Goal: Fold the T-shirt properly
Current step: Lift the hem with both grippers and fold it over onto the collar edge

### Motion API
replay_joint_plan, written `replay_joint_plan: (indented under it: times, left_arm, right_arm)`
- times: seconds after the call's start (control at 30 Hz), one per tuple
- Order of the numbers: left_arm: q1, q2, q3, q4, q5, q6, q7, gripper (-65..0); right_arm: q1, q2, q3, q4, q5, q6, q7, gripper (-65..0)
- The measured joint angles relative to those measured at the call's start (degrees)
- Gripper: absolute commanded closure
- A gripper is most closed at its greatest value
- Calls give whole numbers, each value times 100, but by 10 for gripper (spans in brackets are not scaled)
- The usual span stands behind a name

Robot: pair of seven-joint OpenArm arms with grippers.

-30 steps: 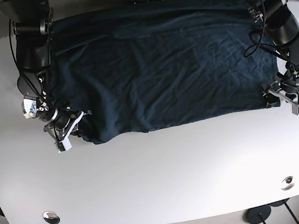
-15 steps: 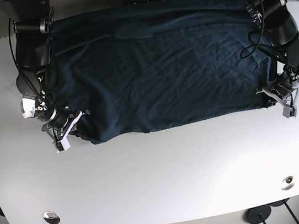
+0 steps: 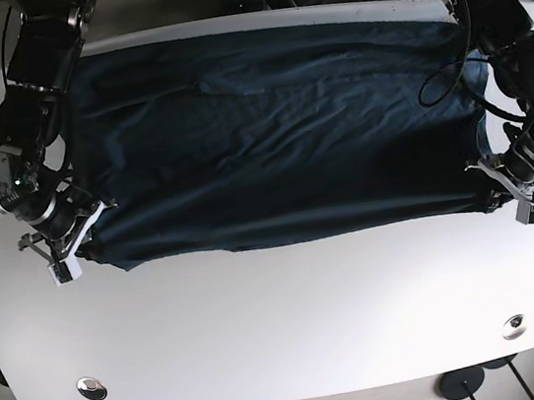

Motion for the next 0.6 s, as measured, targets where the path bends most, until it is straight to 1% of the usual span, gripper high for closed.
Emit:
replay_joint_plan:
  times: [0.03,0.07,0.1,0.13,0.17,0.23,0.3,0.4,0.43,0.5,0.53,0.57,0.6]
  left_arm:
    - [136,-9,-2,238,-101,4,68,-6]
    - [262,-9,-4,448,-195,7,98,-6]
    - [463,-9,-4,710,-304,4,210,-6]
    - [695,-9,-17,984,-354,20,254,-6]
    - [846,-7,-105,1156,-409,15,339,-6]
    - [1093,37,-350,1429,-511,20,450,-6]
    - [1257,109,-579,1659,-595,13,673,-6]
    - [1672,190,-955,2033,-636,-2,743,-6]
    - [1825,188,-1012,2111,-629,-2,782,-6]
    - [2024,195,-1014,2166,-621,-7,802,-6]
    - [2129,199,-1012,2223,-638,-7,789,-6]
    - [2284,197,-1021,2282,-636,-7,780,-6]
    - [2396,199,-1043,2297,-638,-13,785,-6]
  right_arm:
    - [-107,-2,15,195,76,7,-61,-16]
    - [-227,-11,76,358,315,26,-149,-16]
    - [-424,-37,262,581,575,50,-306,-16]
    - [-623,-33,457,761,726,48,-551,-16]
    - [-750,-33,562,855,811,48,-658,-16]
    - [-1043,-15,680,1036,953,46,-704,-16]
    - [-1388,-11,699,1233,970,46,-697,-16]
    - [-1878,-35,726,1419,1266,66,-684,-16]
    - [-2024,-37,831,1443,1390,98,-686,-16]
    - [-2212,-28,949,1447,1427,79,-686,-16]
    - [-2299,-28,957,1447,1550,46,-684,-16]
    - [-2428,-35,999,1449,1648,90,-649,-16]
    - [-2527,-33,1036,1451,1676,87,-636,-16]
